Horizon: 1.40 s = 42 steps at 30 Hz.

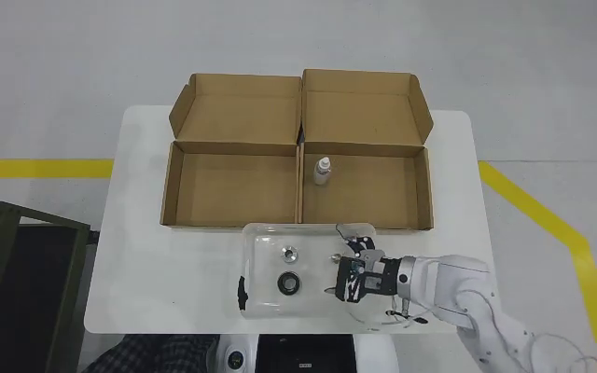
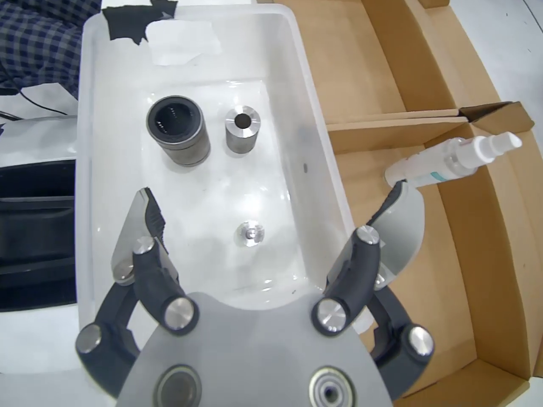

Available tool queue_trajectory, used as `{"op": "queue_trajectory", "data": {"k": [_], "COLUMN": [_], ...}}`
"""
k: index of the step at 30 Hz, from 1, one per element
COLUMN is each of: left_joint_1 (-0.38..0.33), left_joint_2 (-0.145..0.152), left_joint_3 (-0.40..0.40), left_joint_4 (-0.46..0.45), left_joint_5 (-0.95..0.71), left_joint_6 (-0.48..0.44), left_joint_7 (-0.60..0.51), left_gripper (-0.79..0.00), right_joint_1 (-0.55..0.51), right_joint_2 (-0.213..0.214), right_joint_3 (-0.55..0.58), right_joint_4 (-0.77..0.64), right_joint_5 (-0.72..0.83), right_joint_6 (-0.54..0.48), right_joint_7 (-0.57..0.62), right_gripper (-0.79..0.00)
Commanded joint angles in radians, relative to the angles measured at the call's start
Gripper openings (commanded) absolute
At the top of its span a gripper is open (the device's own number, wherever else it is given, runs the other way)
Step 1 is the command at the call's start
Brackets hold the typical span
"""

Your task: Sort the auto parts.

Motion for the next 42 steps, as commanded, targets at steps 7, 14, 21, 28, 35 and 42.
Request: {"op": "queue_trajectory", "data": {"k": [7,14,21,28,35,42], "left_joint_1": [0.0,0.0,0.0,0.0,0.0,0.0], "left_joint_2": [0.0,0.0,0.0,0.0,0.0,0.0], "left_joint_3": [0.0,0.0,0.0,0.0,0.0,0.0], "left_joint_4": [0.0,0.0,0.0,0.0,0.0,0.0], "left_joint_5": [0.0,0.0,0.0,0.0,0.0,0.0], "left_joint_6": [0.0,0.0,0.0,0.0,0.0,0.0], "left_joint_7": [0.0,0.0,0.0,0.0,0.0,0.0], "left_gripper": [0.0,0.0,0.0,0.0,0.0,0.0], "right_joint_1": [-0.008,-0.003,0.016,0.037,0.057,0.078], "right_joint_2": [0.004,0.006,0.006,0.003,-0.001,-0.005], "right_joint_3": [-0.029,-0.036,-0.051,-0.079,-0.104,-0.129], "right_joint_4": [0.002,0.03,0.058,0.079,0.093,0.104], "right_joint_5": [-0.049,-0.052,-0.057,-0.068,-0.072,-0.083], "right_joint_6": [-0.009,-0.002,0.022,0.05,0.069,0.099], "right_joint_7": [-0.004,0.019,0.059,0.104,0.148,0.184], "right_gripper": [0.0,0.0,0.0,-0.092,-0.175,-0.397]}}
